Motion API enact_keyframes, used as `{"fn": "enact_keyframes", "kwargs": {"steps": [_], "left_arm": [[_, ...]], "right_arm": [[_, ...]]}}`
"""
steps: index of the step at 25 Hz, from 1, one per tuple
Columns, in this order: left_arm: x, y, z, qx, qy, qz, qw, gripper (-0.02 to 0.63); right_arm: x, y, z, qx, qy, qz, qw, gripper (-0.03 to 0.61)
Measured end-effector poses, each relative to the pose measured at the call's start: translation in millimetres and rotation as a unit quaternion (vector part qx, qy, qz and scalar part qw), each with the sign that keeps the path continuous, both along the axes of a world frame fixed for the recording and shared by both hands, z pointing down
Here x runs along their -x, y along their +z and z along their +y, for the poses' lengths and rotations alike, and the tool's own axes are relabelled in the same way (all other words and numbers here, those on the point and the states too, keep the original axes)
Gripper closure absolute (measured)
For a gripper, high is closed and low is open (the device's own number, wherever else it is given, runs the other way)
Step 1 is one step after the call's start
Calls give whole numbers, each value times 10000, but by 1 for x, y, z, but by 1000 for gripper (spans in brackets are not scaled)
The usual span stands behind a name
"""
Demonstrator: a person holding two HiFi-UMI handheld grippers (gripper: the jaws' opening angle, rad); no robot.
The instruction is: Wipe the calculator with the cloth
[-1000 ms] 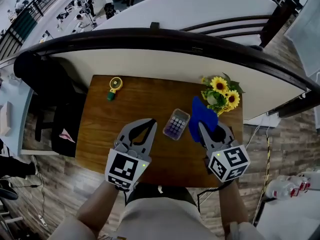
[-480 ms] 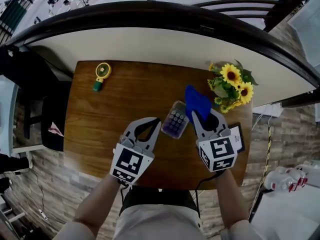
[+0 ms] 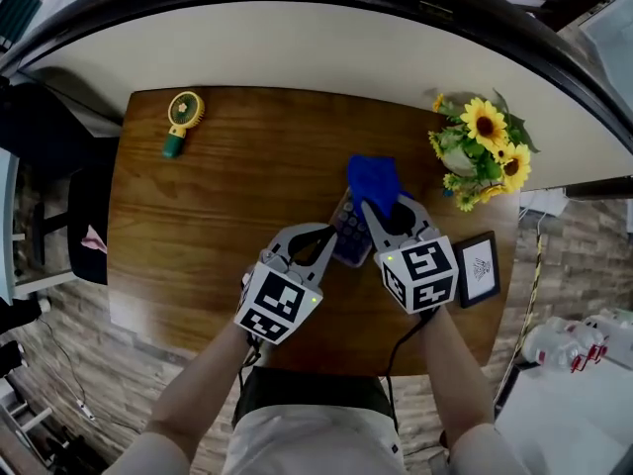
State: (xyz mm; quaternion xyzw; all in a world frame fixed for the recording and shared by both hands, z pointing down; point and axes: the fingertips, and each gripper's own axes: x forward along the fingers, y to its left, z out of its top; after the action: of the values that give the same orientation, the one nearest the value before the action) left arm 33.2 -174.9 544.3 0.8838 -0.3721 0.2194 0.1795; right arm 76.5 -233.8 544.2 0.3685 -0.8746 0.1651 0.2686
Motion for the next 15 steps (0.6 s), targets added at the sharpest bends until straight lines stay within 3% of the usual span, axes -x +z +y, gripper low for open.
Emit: {"fn": "enact_keyframes", "kwargs": {"steps": [4,8,15], "left_arm": [[-7,28,1,227,96,-100,9996,611],[-6,49,3,617,-89,-180,9979,611],[-3,52,2,907,-569,192,9941,611]], "right_arm": [[11,22,-3,306,-224,-20,9993,500],[13,34,-6,397,-276,79,9988,502],[8,41,6,624,-819,456,9936,506]]}}
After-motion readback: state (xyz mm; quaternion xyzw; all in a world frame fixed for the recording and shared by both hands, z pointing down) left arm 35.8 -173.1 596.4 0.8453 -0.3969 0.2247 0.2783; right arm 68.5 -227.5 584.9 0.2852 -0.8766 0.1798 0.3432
